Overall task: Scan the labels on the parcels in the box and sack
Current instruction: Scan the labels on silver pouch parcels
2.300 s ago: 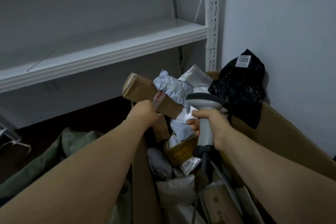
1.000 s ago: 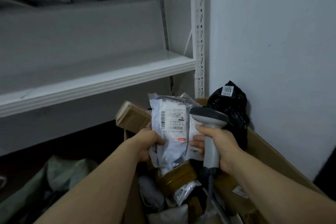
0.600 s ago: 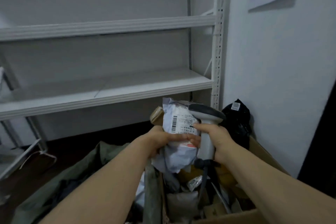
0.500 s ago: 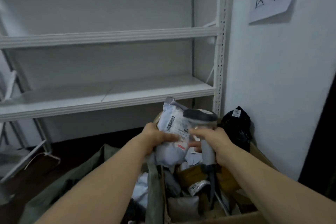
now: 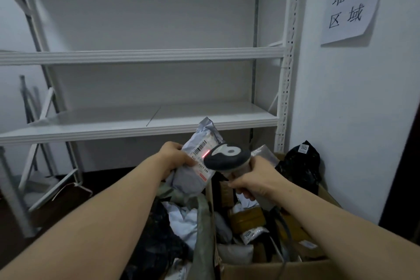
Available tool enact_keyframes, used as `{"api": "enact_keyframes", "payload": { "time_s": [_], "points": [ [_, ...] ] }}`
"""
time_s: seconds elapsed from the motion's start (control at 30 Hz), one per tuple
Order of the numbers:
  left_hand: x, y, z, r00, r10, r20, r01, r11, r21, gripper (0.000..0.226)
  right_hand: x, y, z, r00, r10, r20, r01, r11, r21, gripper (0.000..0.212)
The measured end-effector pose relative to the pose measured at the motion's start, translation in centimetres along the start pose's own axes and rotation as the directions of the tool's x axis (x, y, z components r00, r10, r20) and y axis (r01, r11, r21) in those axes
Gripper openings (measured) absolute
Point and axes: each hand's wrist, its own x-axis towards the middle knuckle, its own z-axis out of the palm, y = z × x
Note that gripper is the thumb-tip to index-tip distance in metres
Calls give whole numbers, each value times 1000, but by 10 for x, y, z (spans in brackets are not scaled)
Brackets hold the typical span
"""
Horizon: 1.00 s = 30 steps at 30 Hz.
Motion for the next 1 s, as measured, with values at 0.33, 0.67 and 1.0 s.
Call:
{"api": "enact_keyframes", "payload": {
  "time_s": [0.33, 0.67, 1.0],
  "points": [
    [-1, -9, -10, 1000, -17, 17, 18, 999, -34, 27, 2, -10, 5, 997, -57, -53, 55, 998, -41, 8],
    [8, -20, -13, 999, -52, 17, 53, 997, -53, 32, 5, -11, 9, 998, -44, -50, 41, 998, -57, 17],
    [14, -24, -12, 998, -62, 17, 63, 994, -84, 24, 12, -13, 11, 998, -68, -19, 65, 990, -124, 23]
  ]
}}
